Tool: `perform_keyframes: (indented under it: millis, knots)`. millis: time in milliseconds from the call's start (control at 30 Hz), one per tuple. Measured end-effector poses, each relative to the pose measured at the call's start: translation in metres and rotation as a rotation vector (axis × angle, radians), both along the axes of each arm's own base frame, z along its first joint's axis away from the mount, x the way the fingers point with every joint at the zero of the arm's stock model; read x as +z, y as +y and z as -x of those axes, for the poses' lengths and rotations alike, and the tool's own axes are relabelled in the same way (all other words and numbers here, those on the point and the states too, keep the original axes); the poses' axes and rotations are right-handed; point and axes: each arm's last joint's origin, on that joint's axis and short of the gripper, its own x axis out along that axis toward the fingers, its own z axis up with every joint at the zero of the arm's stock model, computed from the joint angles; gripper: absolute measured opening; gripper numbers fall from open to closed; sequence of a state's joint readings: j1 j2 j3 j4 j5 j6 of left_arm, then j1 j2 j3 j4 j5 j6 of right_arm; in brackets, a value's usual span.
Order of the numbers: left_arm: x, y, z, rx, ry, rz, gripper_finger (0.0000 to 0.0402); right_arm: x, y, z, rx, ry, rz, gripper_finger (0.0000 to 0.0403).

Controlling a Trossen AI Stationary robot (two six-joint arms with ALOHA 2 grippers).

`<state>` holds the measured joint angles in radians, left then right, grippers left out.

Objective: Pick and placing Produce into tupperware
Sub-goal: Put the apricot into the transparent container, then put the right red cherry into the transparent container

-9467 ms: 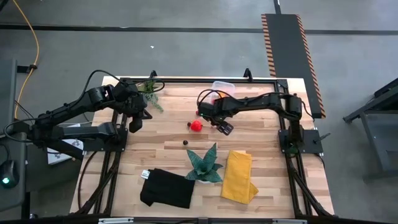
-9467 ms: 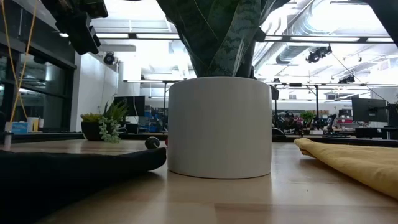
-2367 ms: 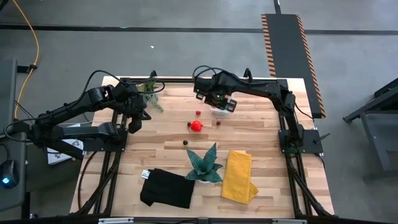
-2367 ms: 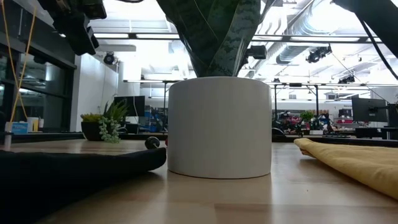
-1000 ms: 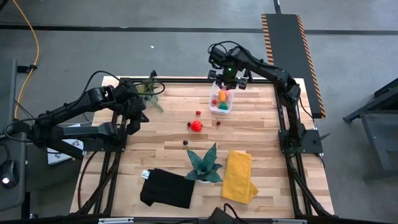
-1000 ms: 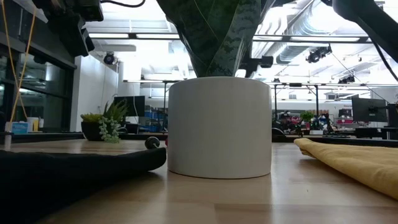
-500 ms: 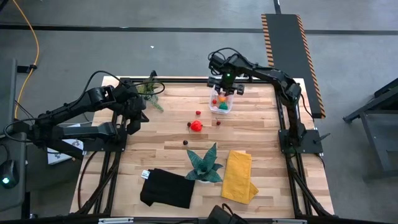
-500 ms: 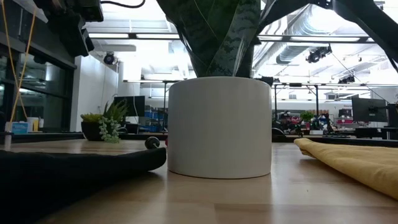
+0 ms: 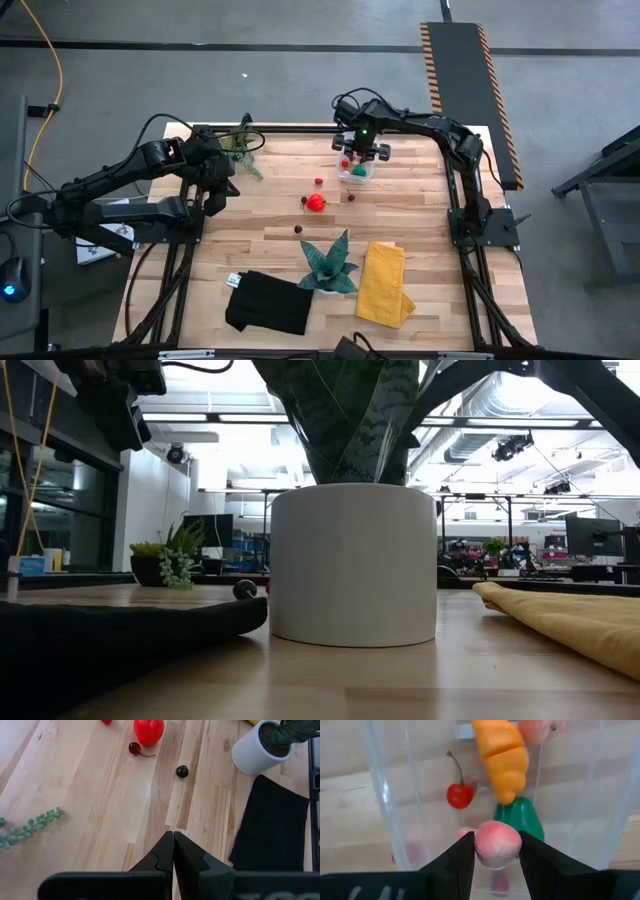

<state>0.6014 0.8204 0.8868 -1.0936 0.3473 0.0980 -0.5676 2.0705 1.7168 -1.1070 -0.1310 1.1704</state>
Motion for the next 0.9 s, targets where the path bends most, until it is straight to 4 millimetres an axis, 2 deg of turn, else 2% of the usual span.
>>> perform_keyframes:
  millis: [467,900]
  knots:
    - [0.0001,0.0001,0.0,0.001,-0.001,-0.002,0.0001,0.0004,-0.0018,-0.0028,-0.007,-0.028,0.019,0.0131]
    - [0.0001,0.0001,-0.0001,0.0,-0.001,-0.002,0.0001,0.0005,-0.0019,-0.003,0.0,-0.03,0.021,0.0169]
